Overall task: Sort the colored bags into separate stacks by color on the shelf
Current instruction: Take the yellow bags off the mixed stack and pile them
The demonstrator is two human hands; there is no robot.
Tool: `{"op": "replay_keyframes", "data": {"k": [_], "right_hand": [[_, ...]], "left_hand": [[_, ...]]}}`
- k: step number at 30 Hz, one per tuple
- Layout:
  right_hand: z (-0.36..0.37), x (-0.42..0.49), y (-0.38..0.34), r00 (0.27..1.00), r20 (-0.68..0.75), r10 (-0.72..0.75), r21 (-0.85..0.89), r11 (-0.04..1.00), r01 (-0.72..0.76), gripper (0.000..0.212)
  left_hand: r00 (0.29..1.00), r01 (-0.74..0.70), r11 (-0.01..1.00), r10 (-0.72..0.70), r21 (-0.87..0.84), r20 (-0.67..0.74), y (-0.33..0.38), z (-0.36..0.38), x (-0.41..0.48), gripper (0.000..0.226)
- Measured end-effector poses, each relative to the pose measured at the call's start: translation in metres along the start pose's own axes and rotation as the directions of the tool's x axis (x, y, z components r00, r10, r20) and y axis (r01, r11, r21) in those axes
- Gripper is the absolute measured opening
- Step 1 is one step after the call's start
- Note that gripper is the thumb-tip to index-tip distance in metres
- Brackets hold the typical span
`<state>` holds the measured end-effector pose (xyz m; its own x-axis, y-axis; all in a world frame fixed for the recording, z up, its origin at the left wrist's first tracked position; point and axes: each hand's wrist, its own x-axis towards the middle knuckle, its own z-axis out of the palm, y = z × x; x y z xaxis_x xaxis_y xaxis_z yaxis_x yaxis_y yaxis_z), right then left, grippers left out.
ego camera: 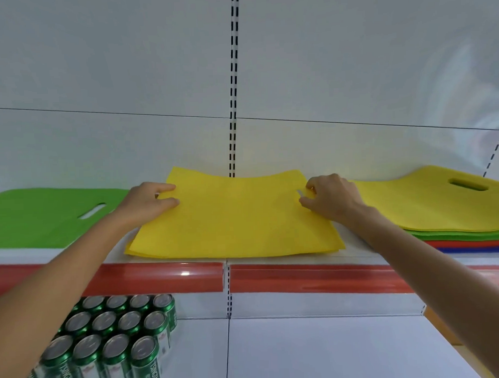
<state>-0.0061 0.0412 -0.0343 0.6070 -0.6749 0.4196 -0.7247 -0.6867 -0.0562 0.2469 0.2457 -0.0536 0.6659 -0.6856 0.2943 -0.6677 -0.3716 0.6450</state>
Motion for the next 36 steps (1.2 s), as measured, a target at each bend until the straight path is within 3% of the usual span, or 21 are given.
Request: {"op": "replay_keyframes", "data": {"k": [8, 17, 22, 27, 33, 36], "right_hand": [[0.018, -0.003, -0.012, 0.998, 0.07, 0.006, -0.013, 1.0, -0.005, 0.037], [0.025, 0.001, -0.007, 0.994, 0.11, -0.02, 0.088, 0.996, 0.01, 0.041], [-0.008, 0.013, 0.012, 0.999, -0.022, -0.033, 0.172, 0.984, 0.036, 0.033], [-0.054, 0.022, 0.064, 0.992, -0.121, 0.031, 0.114, 0.993, -0.017, 0.027], [-0.082, 0.011, 0.174, 0.981, -0.109, 0.164, 0.045, 0.986, -0.16, 0.028], [-0.085, 0.003, 0.231, 0.98, -0.062, 0.191, 0.02, 0.981, -0.191, 0.032]], "left_hand": [[0.992, 0.051, 0.99, -0.065, 0.131, 0.11, -0.017, 0.005, 0.003, 0.057], [0.988, 0.041, 0.973, -0.072, 0.226, 0.133, -0.014, 0.004, 0.01, 0.055], [0.996, -0.066, 0.968, 0.049, 0.243, 0.075, 0.026, 0.009, 0.014, 0.051], [0.973, -0.22, 0.966, 0.209, 0.132, 0.097, 0.1, 0.041, 0.015, 0.049], [0.925, -0.364, 0.929, 0.352, 0.066, 0.146, 0.192, 0.109, 0.015, 0.048], [0.895, -0.403, 0.911, 0.374, 0.084, 0.242, 0.229, 0.149, 0.014, 0.053]]}}
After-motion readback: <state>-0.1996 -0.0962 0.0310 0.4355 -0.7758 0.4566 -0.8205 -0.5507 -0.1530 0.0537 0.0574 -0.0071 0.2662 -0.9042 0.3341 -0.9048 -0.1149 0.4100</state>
